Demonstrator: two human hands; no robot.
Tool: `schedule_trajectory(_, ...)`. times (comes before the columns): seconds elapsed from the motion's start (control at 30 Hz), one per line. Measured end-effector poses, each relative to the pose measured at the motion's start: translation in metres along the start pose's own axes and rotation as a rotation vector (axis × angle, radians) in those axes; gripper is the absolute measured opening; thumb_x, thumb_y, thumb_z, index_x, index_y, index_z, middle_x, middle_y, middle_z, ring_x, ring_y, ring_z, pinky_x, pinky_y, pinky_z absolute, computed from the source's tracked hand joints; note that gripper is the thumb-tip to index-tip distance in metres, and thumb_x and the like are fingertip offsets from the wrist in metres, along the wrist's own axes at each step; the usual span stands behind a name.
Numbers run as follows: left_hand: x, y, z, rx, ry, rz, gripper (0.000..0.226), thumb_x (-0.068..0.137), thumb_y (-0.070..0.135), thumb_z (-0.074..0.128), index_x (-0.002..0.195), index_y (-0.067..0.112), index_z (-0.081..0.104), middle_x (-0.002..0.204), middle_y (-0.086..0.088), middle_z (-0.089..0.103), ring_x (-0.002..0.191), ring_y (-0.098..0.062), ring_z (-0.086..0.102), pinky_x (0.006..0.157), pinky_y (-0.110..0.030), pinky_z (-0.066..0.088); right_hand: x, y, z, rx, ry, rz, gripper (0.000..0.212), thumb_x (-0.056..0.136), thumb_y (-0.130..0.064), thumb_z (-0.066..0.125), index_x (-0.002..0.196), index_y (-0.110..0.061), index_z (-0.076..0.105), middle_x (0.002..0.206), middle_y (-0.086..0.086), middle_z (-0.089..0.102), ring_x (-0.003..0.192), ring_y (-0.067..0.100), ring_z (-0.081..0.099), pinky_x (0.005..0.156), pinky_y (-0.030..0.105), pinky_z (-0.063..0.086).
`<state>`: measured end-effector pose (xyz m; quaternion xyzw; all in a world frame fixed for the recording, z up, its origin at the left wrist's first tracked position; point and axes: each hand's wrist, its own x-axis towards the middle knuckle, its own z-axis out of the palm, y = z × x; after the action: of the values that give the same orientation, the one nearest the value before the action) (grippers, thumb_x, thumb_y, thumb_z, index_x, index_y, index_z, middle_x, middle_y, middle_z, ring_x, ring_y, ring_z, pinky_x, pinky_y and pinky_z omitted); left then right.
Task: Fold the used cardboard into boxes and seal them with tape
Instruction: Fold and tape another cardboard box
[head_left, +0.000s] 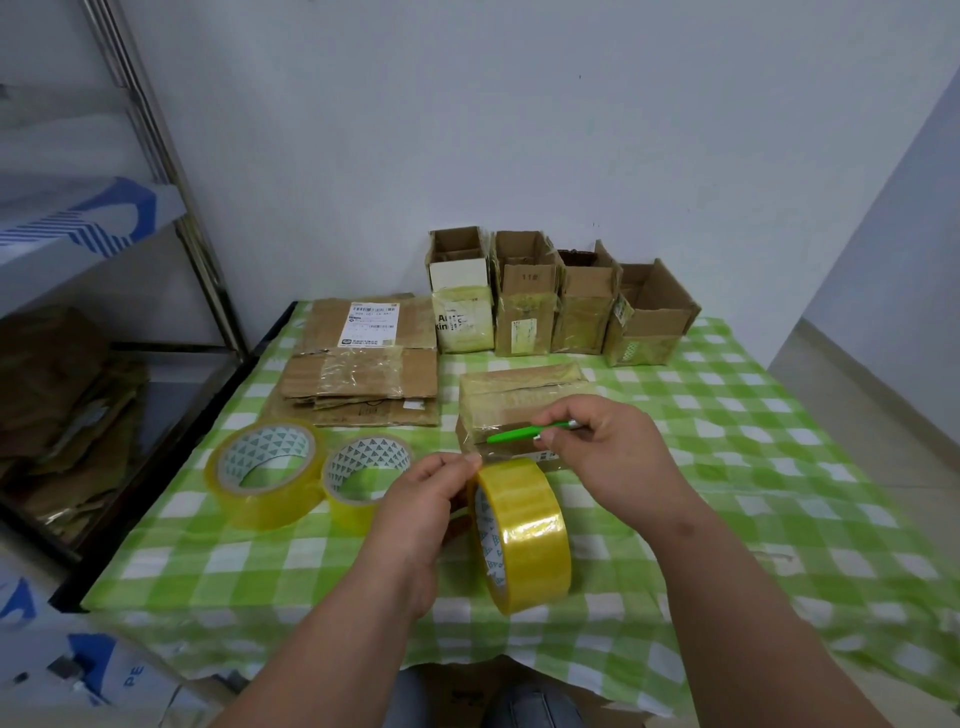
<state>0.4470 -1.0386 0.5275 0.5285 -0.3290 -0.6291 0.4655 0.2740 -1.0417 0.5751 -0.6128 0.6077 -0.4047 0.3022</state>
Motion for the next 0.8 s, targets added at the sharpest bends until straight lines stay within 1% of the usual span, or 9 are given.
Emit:
schedule_trajectory(0.2, -0.001, 0.000, 0.002, 0.006, 0.019, 0.034, 0.021, 0.089, 0.024, 0.067, 0.069, 0.023, 0.073, 0.083, -0.005, 0.072, 0.090, -0.027, 0.066, 0.088, -0.044, 0.052, 0.005, 0.003, 0.006, -0.137, -0.005, -0.115, 0.022, 0.093, -0.011, 0.064, 0.100, -0.028, 0.077, 0.094, -0.019, 0.066, 0.083, -0.004, 0.061, 0.070, 0.006, 0.046)
schedule_trajectory(0.3, 0.000, 0.000, 0.003, 0.003, 0.025, 0.041, 0.020, 0.090, 0.024, 0.067, 0.071, 0.025, 0.075, 0.085, -0.004, 0.073, 0.098, -0.029, 0.067, 0.094, -0.048, 0.052, 0.006, 0.001, 0.008, -0.174, 0.001, -0.159, 0.023, 0.093, -0.010, 0.064, 0.101, -0.026, 0.077, 0.092, -0.020, 0.065, 0.090, -0.003, 0.061, 0.076, 0.005, 0.045)
schedule_trajectory(0.4, 0.001, -0.001, 0.003, -0.017, 0.037, 0.042, 0.019, 0.090, 0.022, 0.067, 0.072, 0.024, 0.076, 0.087, -0.003, 0.075, 0.098, -0.026, 0.068, 0.095, -0.049, 0.051, 0.008, 0.001, 0.010, -0.204, 0.007, -0.186, 0.023, 0.093, -0.008, 0.063, 0.102, -0.024, 0.078, 0.090, -0.021, 0.063, 0.090, -0.003, 0.060, 0.077, 0.003, 0.043)
schedule_trajectory(0.47, 0.000, -0.001, 0.003, -0.028, 0.033, 0.041, 0.019, 0.089, 0.022, 0.068, 0.073, 0.024, 0.076, 0.088, -0.003, 0.075, 0.098, -0.025, 0.068, 0.093, -0.046, 0.051, 0.008, 0.001, 0.012, -0.229, -0.020, -0.190, 0.022, 0.093, -0.008, 0.063, 0.104, -0.022, 0.077, 0.095, -0.017, 0.064, 0.093, 0.000, 0.061, 0.082, 0.006, 0.045)
schedule_trajectory(0.57, 0.001, -0.001, 0.003, -0.028, 0.023, 0.040, 0.016, 0.089, 0.021, 0.068, 0.075, 0.022, 0.075, 0.086, -0.003, 0.074, 0.095, -0.027, 0.067, 0.091, -0.046, 0.051, 0.007, 0.002, 0.016, -0.242, -0.041, -0.197, 0.022, 0.094, -0.008, 0.062, 0.106, -0.019, 0.076, 0.104, -0.009, 0.068, 0.099, 0.006, 0.063, 0.090, 0.019, 0.051)
schedule_trajectory(0.6, 0.001, -0.001, 0.004, -0.029, 0.016, 0.039, 0.013, 0.089, 0.020, 0.068, 0.078, 0.020, 0.074, 0.086, -0.004, 0.074, 0.095, -0.028, 0.067, 0.092, -0.047, 0.051, 0.007, 0.003, 0.015, -0.235, -0.033, -0.191, 0.022, 0.094, -0.008, 0.062, 0.106, -0.020, 0.076, 0.103, -0.009, 0.068, 0.096, 0.006, 0.063, 0.088, 0.019, 0.051)
schedule_trajectory(0.67, 0.002, -0.001, 0.003, -0.030, 0.012, 0.040, 0.010, 0.089, 0.019, 0.067, 0.082, 0.016, 0.073, 0.088, -0.006, 0.074, 0.098, -0.030, 0.067, 0.094, -0.048, 0.051, 0.007, 0.005, 0.011, -0.227, -0.014, -0.176, 0.022, 0.094, -0.008, 0.062, 0.106, -0.020, 0.076, 0.096, -0.015, 0.064, 0.090, 0.000, 0.061, 0.079, 0.010, 0.048)
schedule_trajectory(0.73, 0.003, -0.001, 0.001, -0.024, 0.017, 0.042, 0.012, 0.088, 0.018, 0.067, 0.078, 0.017, 0.074, 0.088, -0.007, 0.074, 0.101, -0.030, 0.067, 0.096, -0.051, 0.051, 0.007, 0.008, 0.006, -0.222, 0.012, -0.178, 0.021, 0.093, -0.008, 0.063, 0.104, -0.019, 0.077, 0.089, -0.021, 0.061, 0.083, -0.007, 0.059, 0.072, 0.003, 0.042)
schedule_trajectory(0.8, 0.005, -0.001, -0.002, -0.015, 0.018, 0.041, 0.015, 0.087, 0.019, 0.067, 0.072, 0.020, 0.073, 0.087, -0.008, 0.073, 0.101, -0.032, 0.066, 0.097, -0.054, 0.050, 0.007, 0.011, 0.000, -0.202, 0.034, -0.177, 0.020, 0.092, -0.006, 0.065, 0.101, -0.018, 0.078, 0.086, -0.022, 0.061, 0.077, -0.013, 0.057, 0.066, 0.001, 0.040)
